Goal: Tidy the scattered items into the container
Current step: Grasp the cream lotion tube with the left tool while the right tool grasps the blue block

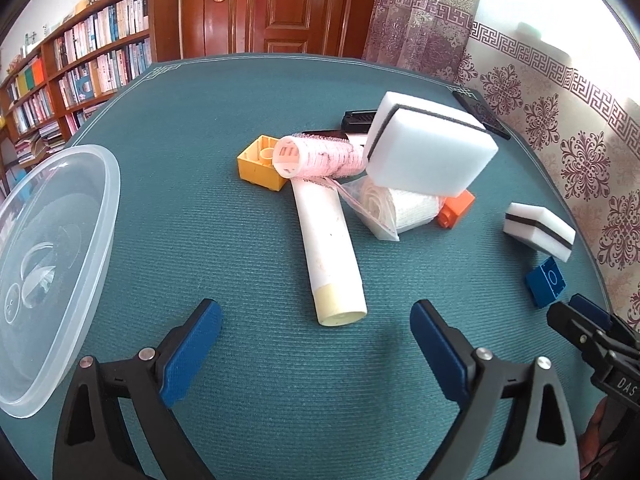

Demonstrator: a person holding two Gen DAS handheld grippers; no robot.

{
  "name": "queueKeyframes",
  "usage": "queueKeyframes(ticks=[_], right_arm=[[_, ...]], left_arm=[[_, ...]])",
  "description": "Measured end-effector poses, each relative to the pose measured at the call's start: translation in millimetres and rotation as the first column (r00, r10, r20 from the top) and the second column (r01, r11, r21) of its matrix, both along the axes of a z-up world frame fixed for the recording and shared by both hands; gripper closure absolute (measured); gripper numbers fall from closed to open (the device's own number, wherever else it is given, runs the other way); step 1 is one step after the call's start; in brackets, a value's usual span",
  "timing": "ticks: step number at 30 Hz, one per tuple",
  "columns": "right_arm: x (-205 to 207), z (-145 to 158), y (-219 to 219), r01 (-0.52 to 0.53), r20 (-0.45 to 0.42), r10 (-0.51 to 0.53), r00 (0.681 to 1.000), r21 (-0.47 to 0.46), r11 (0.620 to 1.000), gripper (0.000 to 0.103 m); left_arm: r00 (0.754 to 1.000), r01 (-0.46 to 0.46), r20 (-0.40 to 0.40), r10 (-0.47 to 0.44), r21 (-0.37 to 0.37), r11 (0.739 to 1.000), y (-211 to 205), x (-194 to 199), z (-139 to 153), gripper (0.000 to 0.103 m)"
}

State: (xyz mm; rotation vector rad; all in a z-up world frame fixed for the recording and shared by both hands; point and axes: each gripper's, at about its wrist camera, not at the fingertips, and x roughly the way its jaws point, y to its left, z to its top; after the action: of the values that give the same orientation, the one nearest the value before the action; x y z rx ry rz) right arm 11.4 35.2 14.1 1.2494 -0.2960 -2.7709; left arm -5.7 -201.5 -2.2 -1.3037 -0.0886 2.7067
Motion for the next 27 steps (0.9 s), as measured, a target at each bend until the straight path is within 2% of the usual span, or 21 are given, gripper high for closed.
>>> queueKeyframes(ticks=[5,9,14,21,27], right_arm=[[-1,3,-4,-0.009,-0.012,0.009,1.000,0.012,1.000,0.019],[-4,4,-4,-0.012,-0.015,0.012,1.000,0.015,1.000,0.023],[-8,8,-8,-0.026,-0.026,0.027,0.999,0.027,0.999,0.029],[-12,3,-11,-0.038,-0.013,0.039,0.999,0.042,0.998,0.034],[-13,0,-8,-0.028,-0.004,0.028,1.000,0.039,0.999,0.043]], left_arm=[[1.000,0.005,-0.006,-0.005,0.004,1.000,1,-4,2,0.022],[1.000,0.014,-0.009,-0.014,0.006,1.000,4,-8,4,0.028],[1.000,0.014,-0.004,-0.014,0.012,1.000,7,-20,10,0.047],[1.000,0.016,-0.011,-0.016,0.016,1.000,4,-27,11,0.060],[0.999,0.028,-0.018,-0.028,0.019,0.999,-2,-30,10,0.072]])
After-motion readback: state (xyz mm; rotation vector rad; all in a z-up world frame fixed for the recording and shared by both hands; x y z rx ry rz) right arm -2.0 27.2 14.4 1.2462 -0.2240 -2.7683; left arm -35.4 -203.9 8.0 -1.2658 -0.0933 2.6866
